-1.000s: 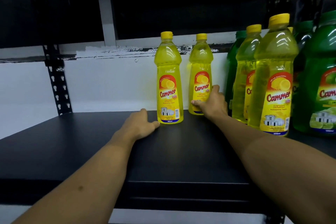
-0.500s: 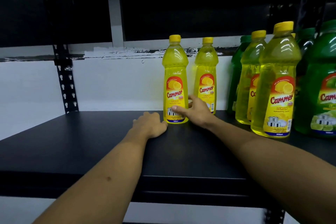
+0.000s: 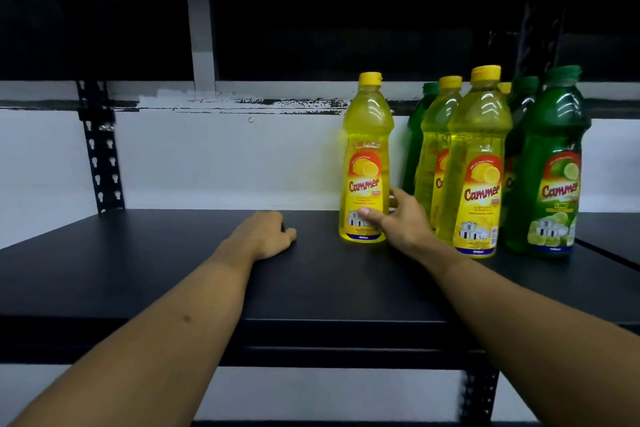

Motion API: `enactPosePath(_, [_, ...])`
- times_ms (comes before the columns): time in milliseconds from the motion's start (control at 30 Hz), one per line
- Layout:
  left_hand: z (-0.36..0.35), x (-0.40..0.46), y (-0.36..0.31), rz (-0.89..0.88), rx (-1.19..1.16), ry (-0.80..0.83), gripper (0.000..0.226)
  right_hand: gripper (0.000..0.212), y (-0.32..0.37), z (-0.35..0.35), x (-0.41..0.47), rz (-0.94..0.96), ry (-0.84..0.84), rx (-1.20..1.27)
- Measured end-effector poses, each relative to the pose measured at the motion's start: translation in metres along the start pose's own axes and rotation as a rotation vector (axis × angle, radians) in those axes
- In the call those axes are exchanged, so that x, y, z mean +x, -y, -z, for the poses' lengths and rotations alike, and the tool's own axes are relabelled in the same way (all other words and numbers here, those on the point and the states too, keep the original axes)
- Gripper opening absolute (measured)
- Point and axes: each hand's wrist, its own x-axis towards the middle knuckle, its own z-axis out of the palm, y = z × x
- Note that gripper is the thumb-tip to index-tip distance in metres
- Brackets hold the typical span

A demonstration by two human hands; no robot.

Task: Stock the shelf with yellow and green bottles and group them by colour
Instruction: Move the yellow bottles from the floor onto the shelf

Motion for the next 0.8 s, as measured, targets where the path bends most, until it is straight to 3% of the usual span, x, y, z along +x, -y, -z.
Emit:
enactPosePath(233, [-0.001,-0.002,0.000,-0.027,-0.027,-0.006,0.039,0.053,-0.006,0.010,0.001,-0.062,-0.059,0.036])
enactPosePath(800, [-0.010,0.009,0.004,-0.032,0.005,-0.030,0.035,0.056,-0.009,0.004,0.012,-0.060,-0.001,-0.035])
